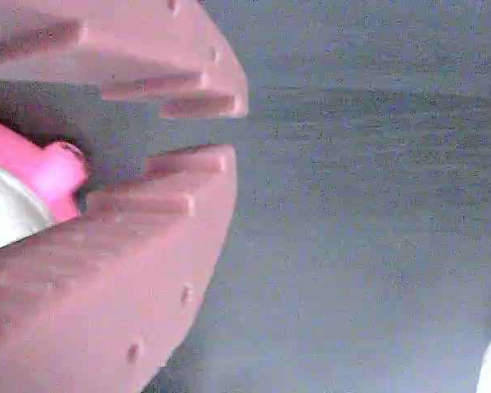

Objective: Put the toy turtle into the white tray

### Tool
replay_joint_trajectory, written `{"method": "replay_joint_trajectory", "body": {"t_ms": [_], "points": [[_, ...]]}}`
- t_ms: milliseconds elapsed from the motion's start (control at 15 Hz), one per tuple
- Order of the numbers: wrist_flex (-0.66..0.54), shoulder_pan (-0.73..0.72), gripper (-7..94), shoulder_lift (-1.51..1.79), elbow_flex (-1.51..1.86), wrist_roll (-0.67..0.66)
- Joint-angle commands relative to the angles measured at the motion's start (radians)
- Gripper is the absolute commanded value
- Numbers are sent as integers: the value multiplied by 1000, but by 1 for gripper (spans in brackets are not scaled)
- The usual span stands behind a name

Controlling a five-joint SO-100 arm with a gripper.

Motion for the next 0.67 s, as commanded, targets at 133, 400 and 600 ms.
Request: {"method": "replay_joint_trajectory", "body": {"t_ms": [133,400,600], "points": [[14,-49,0,8,-12,-35],[2,-34,0,2,-12,-3],[-35,41,0,-187,-183,11]]}}
